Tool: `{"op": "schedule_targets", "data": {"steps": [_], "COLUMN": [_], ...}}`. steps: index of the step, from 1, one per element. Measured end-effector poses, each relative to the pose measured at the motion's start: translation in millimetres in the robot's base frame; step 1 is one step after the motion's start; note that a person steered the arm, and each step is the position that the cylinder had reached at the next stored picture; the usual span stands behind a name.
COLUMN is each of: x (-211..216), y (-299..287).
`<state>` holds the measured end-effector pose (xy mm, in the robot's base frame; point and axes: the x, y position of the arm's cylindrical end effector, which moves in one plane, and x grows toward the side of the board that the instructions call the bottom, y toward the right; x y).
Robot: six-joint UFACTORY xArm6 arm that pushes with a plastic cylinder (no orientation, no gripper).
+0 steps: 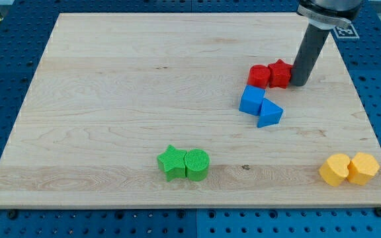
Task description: Slide the red star and red circle to the center of the board
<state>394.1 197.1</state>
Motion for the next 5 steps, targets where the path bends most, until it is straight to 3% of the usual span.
{"op": "schedule_targets", "data": {"steps": [2, 5], "x": [-1, -6], "y": [23, -23]}}
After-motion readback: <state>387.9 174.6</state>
